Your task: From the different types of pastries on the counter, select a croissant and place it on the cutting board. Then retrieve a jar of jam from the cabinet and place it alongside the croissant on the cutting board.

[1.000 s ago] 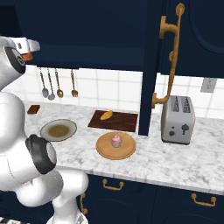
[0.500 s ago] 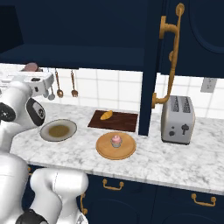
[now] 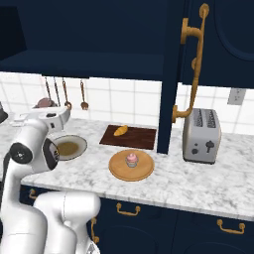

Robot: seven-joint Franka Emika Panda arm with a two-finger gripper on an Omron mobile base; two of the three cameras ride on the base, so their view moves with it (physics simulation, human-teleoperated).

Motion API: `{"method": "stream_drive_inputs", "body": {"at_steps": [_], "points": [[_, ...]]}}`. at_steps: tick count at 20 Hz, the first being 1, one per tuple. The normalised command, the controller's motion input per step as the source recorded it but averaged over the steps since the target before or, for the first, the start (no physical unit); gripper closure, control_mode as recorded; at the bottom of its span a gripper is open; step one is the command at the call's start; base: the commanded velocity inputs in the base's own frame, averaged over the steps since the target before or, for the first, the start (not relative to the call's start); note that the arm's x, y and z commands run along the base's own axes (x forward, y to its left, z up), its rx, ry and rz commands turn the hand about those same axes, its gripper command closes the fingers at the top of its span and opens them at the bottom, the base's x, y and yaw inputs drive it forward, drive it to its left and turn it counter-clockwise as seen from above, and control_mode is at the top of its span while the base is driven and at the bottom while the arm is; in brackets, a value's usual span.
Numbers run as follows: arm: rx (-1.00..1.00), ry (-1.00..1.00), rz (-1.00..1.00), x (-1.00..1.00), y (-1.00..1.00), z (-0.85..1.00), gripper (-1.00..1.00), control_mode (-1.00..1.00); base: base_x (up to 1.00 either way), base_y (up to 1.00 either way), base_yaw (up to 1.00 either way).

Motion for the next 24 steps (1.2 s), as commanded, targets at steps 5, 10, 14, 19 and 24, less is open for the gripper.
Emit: {"method": "stream_drive_inputs", "body": {"at_steps": [5,10,14,19,24], "points": [[-0.17,0.25,-0.11,-0.14,-0.14,-0.57,1.00,-1.00,0.00,0.00,0.00],[0.00,0.00,-0.36,0.05,-0.07,-0.28,1.00,-1.00,0.00,0.00,0.00],[0.00,0.00,-0.30,0.12,-0.12,-0.15,1.00,-1.00,0.00,0.00,0.00],[0.02,0.08,-0.10,0.02,-0.41,-0.19,1.00,-1.00,0.00,0.00,0.00],[0.09,0.10,-0.35,0.27,-0.86,-0.49,1.00,-1.00,0.00,0.00,0.00]]}}
